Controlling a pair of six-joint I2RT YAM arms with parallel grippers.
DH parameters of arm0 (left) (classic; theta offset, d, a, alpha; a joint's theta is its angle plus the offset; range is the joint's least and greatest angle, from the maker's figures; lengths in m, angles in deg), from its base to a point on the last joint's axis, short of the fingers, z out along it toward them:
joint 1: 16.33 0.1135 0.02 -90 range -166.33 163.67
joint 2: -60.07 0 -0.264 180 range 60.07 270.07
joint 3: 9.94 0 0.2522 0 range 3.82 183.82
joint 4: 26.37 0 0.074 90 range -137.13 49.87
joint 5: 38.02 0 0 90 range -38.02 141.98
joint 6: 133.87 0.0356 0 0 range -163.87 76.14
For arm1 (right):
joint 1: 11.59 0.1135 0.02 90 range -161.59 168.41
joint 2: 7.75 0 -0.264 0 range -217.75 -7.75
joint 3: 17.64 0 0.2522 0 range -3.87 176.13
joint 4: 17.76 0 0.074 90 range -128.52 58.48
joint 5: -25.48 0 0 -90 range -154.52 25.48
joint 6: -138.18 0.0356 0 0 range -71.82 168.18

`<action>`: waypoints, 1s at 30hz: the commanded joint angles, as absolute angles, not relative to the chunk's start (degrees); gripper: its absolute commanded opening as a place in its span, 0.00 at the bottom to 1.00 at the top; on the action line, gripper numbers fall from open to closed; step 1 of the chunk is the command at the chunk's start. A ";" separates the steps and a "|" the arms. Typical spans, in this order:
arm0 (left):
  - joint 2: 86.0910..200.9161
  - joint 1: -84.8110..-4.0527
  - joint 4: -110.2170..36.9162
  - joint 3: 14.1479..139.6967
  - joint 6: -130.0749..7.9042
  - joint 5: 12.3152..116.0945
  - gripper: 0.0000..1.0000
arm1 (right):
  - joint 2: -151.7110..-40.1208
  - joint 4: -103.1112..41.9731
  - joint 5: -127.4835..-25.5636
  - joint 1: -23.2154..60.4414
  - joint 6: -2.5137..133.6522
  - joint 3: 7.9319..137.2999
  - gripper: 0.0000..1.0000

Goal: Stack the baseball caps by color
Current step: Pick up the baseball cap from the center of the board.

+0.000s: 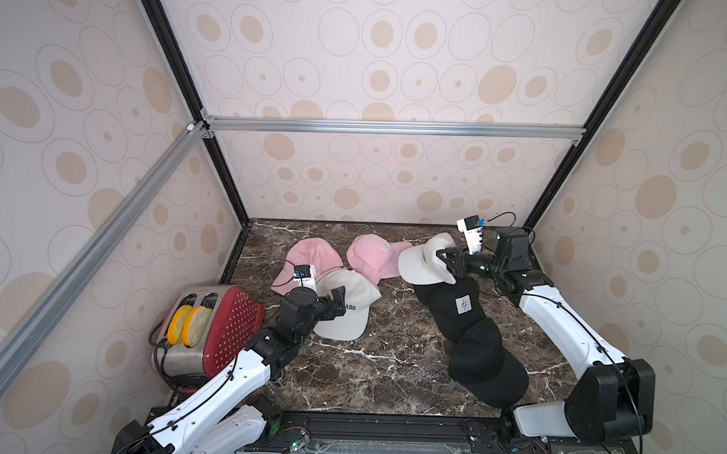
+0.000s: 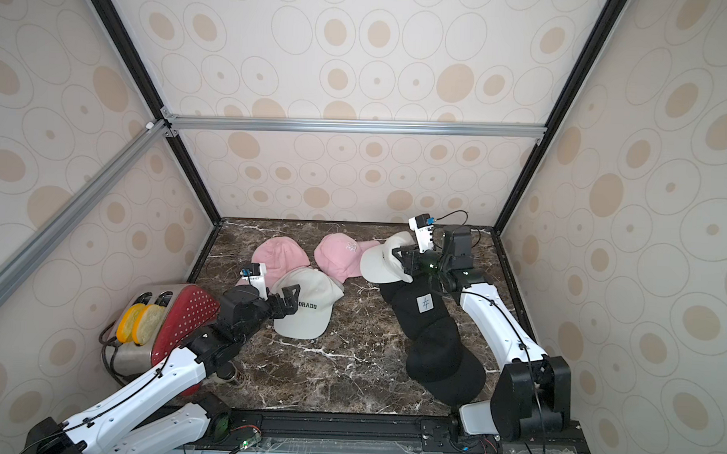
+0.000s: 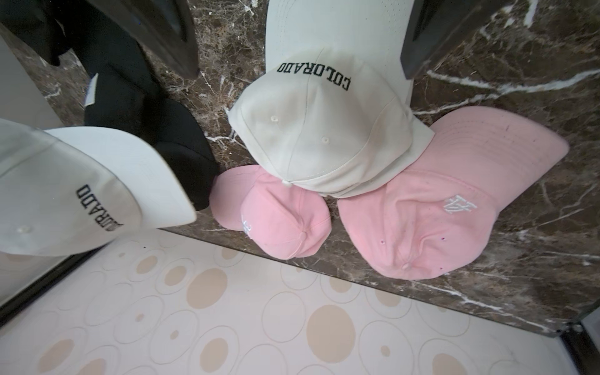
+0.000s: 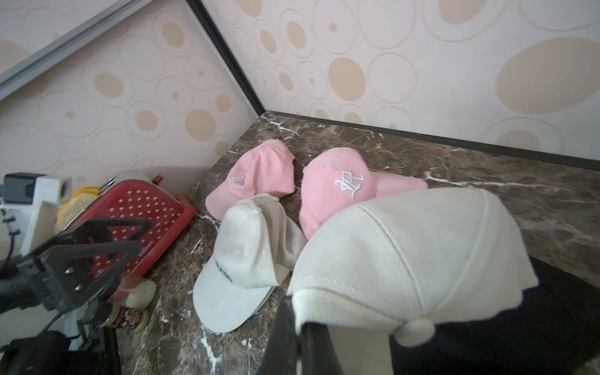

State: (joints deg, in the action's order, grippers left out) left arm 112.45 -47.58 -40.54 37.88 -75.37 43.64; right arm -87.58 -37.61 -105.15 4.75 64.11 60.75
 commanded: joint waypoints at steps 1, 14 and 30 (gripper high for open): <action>113.51 -47.71 -34.74 38.33 -67.59 50.40 0.99 | -87.71 -37.59 -112.76 5.03 60.71 61.57 0.00; 118.77 -45.34 -33.01 50.51 -41.81 72.47 0.99 | -90.96 -49.97 -128.58 7.94 33.30 67.92 0.00; 127.94 -36.11 -54.17 61.05 -27.90 96.61 0.99 | -92.84 -83.11 -132.14 12.12 -16.56 74.70 0.00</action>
